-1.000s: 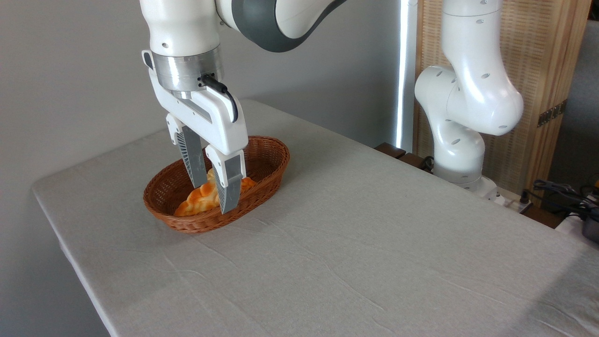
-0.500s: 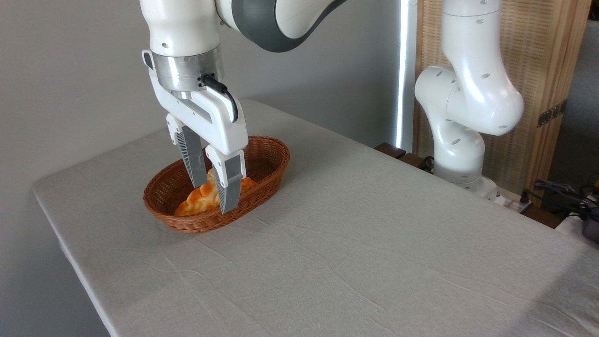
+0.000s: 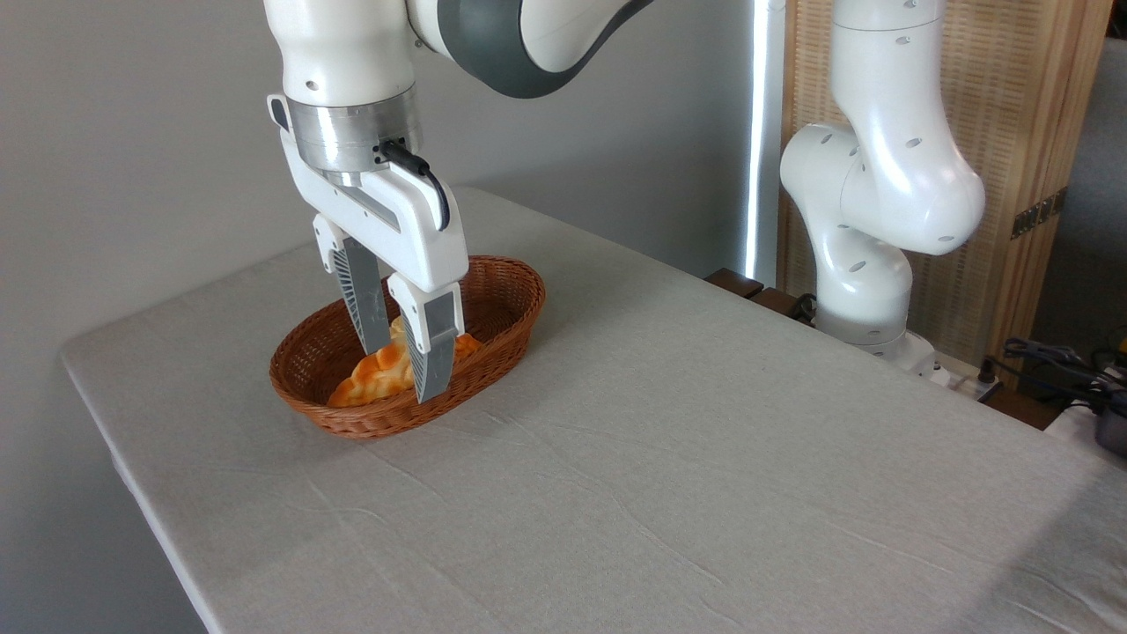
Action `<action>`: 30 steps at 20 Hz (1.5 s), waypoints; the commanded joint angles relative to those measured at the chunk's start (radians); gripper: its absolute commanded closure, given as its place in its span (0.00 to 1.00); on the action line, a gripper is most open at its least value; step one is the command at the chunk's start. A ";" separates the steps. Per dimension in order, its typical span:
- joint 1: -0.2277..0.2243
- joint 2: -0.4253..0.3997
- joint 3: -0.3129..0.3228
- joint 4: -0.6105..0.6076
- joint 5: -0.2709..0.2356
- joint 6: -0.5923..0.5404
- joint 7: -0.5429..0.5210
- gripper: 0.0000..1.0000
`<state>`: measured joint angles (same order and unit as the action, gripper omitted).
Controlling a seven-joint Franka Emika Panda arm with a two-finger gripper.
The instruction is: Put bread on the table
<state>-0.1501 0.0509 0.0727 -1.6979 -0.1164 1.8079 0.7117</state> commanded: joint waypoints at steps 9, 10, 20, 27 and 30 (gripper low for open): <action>-0.009 -0.011 -0.002 -0.014 0.007 -0.035 0.002 0.00; -0.012 -0.016 -0.004 -0.026 0.007 -0.027 0.000 0.00; -0.022 -0.083 -0.157 -0.213 -0.005 0.102 -0.040 0.00; -0.035 -0.095 -0.269 -0.252 -0.011 0.110 -0.403 0.00; -0.054 -0.094 -0.292 -0.253 -0.012 0.105 -0.596 0.00</action>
<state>-0.1864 -0.0253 -0.2084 -1.9306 -0.1185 1.9020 0.2857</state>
